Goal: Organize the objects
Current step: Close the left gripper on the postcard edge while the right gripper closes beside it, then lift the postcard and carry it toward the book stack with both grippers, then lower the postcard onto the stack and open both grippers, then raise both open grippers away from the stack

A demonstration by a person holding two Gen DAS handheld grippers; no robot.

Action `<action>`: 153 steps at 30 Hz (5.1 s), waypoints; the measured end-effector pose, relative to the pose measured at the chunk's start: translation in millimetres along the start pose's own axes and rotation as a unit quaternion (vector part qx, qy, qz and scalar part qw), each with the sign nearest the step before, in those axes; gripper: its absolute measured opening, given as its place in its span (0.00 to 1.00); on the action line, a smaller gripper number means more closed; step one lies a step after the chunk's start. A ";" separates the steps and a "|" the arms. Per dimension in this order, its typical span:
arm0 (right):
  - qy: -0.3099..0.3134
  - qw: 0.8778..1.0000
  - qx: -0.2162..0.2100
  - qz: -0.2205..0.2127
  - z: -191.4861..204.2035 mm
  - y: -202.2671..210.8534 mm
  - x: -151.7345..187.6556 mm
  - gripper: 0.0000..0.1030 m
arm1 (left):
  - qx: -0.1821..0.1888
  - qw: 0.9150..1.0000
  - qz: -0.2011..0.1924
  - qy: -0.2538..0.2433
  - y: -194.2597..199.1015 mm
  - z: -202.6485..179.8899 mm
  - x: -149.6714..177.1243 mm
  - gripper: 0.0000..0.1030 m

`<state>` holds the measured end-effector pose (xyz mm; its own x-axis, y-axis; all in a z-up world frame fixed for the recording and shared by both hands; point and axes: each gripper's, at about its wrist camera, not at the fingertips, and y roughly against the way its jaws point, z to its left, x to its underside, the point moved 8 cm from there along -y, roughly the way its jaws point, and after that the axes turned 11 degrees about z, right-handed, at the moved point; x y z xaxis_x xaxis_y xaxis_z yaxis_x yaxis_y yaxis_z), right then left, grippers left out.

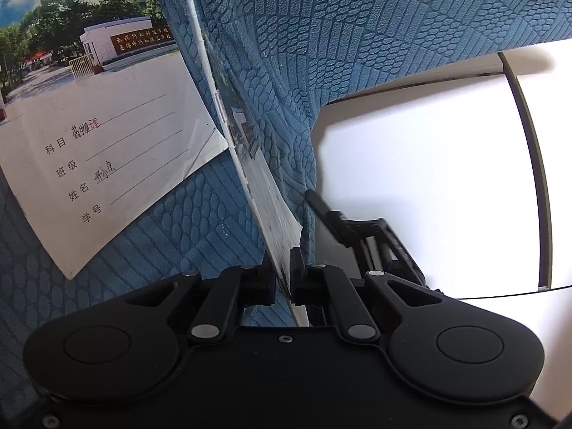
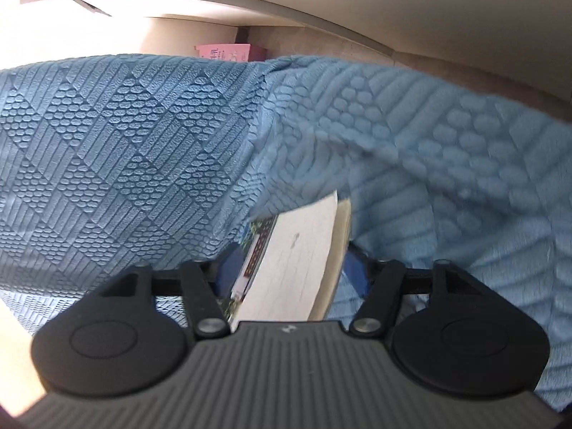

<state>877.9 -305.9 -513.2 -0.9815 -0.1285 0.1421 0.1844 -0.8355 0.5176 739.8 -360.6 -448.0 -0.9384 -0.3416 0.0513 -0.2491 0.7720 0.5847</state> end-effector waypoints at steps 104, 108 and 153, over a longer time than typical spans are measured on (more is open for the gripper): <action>0.361 0.917 0.165 -0.026 104.4 -1.1 328.6 0.07 | -0.081 0.988 -0.123 -0.041 310.8 126.0 106.7 0.09; 0.365 0.914 0.178 -0.018 94.7 -9.4 329.4 0.07 | -0.100 0.987 -0.124 -0.029 303.9 143.2 104.4 0.09; 0.386 0.884 0.258 0.060 49.4 -54.7 332.5 0.45 | -0.252 0.959 -0.110 -0.063 286.6 179.9 138.4 0.42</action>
<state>544.1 -276.5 -452.6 -0.6597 -0.6923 -0.2923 0.0935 -0.4616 0.8822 495.4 -90.2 -419.0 -0.9057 -0.3743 -0.1990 -0.3275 0.3197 0.8891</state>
